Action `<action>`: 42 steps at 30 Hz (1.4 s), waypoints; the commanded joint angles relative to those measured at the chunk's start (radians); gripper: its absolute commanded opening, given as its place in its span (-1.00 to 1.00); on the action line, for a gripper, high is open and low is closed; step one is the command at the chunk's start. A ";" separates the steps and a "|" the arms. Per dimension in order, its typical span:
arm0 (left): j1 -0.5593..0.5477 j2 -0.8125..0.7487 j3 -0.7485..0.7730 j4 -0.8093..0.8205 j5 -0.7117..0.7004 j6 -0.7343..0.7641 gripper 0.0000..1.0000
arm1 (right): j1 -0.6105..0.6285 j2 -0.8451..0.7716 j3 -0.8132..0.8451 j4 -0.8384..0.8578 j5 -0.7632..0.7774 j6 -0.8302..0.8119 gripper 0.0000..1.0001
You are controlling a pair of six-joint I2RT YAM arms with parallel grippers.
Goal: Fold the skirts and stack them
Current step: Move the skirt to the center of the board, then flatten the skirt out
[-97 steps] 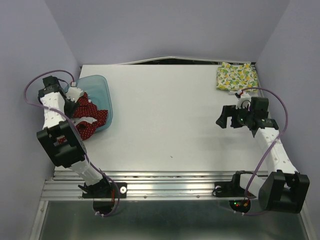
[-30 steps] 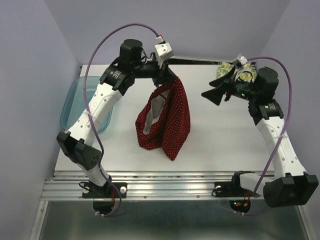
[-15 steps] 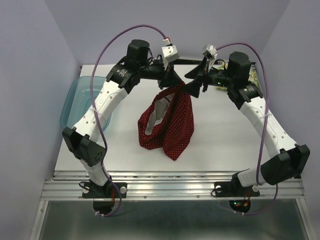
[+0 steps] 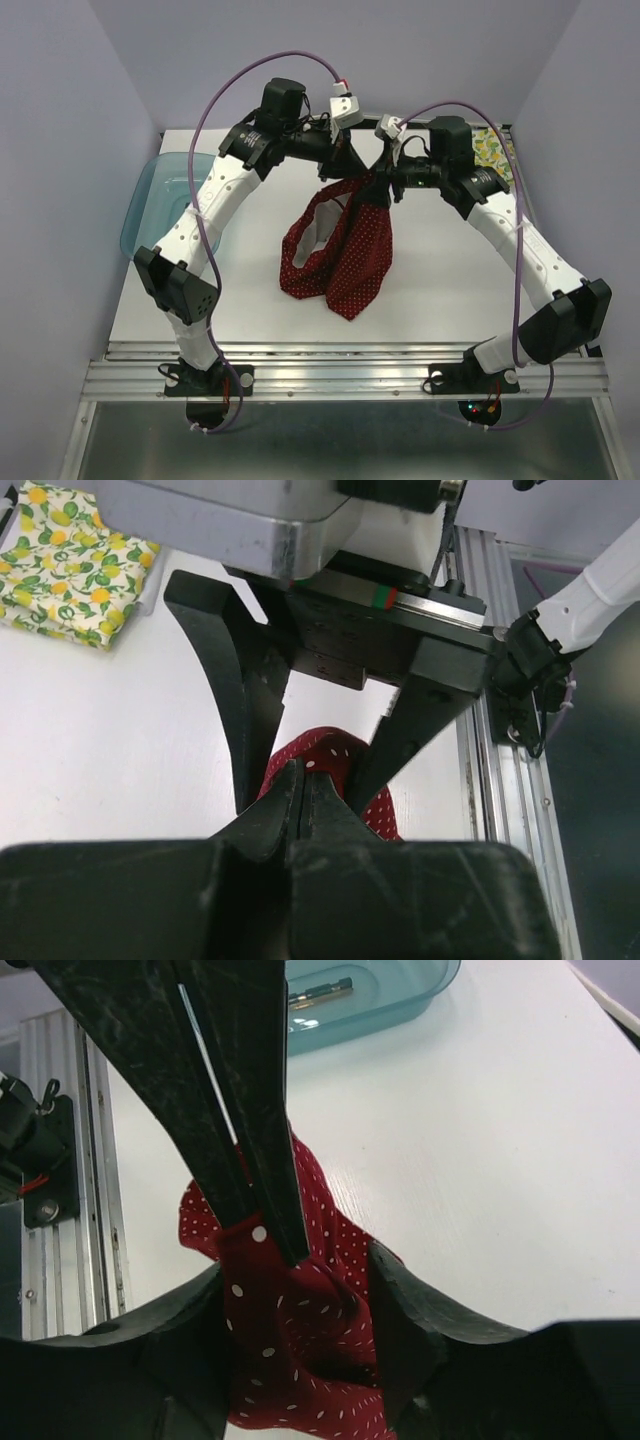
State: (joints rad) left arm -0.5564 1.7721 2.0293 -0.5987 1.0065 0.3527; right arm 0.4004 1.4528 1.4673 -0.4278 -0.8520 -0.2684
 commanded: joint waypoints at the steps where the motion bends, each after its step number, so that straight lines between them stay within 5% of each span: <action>1: -0.005 0.001 0.055 -0.050 0.079 0.072 -1.00 | 0.005 -0.020 0.067 -0.057 0.031 -0.080 0.00; 3: -0.005 0.006 0.058 -0.070 0.086 0.086 -1.00 | 0.005 -0.019 0.073 -0.077 0.034 -0.094 -0.12; 5: -0.004 0.010 0.057 -0.081 0.086 0.094 -0.99 | 0.005 -0.014 0.082 -0.080 0.041 -0.080 -0.50; 7: -0.005 0.009 0.052 -0.076 0.051 0.083 -0.62 | 0.005 -0.006 0.091 -0.055 0.056 -0.037 -0.95; 11: 0.038 -0.063 -0.018 -0.009 -0.121 0.026 0.13 | 0.005 -0.009 0.110 -0.016 0.102 0.014 -0.99; 15: 0.229 -0.268 -0.298 0.169 -0.167 -0.081 0.51 | 0.005 -0.025 0.103 -0.008 0.204 0.046 -0.99; 18: 0.345 -0.453 -0.565 0.143 -0.224 -0.017 0.54 | 0.005 -0.032 0.097 0.024 0.269 0.099 -0.99; 21: 0.354 -0.588 -0.786 0.039 -0.261 0.179 0.54 | 0.005 -0.031 0.094 0.055 0.323 0.158 -0.99; 25: 0.349 -0.707 -1.056 -0.012 -0.269 0.259 0.54 | 0.005 -0.016 0.096 0.098 0.378 0.198 -0.99; 32: 0.291 -0.539 -1.089 0.071 -0.399 0.232 0.55 | 0.005 0.020 0.143 0.110 0.413 0.238 -0.99; 42: 0.159 -0.458 -1.143 0.511 -0.422 0.008 0.68 | 0.005 0.037 0.153 0.123 0.410 0.247 -0.99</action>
State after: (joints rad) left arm -0.3737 1.2938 0.8749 -0.3073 0.5922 0.4599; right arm 0.4004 1.4921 1.5570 -0.3870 -0.4522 -0.0334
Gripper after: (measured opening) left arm 0.841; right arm 0.061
